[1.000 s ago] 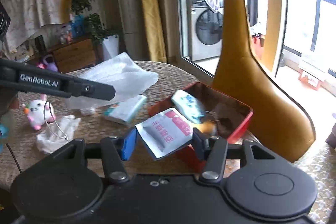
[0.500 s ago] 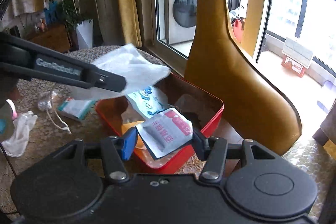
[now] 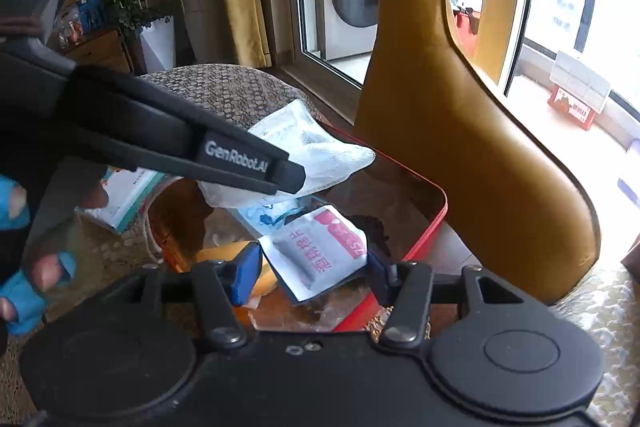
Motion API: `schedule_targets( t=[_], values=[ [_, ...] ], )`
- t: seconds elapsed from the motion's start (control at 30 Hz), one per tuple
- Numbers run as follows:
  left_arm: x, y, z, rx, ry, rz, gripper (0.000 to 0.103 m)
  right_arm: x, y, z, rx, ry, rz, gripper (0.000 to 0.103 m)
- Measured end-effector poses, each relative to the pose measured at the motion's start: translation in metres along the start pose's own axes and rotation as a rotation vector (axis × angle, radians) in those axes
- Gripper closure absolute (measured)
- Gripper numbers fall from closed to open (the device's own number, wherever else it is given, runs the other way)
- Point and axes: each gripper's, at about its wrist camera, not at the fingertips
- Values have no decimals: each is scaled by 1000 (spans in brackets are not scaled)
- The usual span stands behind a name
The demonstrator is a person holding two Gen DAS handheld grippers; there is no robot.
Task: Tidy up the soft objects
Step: 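Carry the mesh bag and sachet with both tools into the orange-red box, then open both tools to drop the mesh bag and sachet into the box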
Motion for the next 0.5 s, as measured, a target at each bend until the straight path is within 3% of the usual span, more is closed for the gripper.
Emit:
schedule_targets(
  t=[0.5],
  values=[
    [2, 15, -37, 32, 77, 16, 84, 5, 15, -25, -17, 44, 79, 49]
  ],
)
Point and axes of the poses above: each gripper's, at about its wrist camera, not at the fingertips, and z roughly against the way its jaws point, y to its left, x to its top
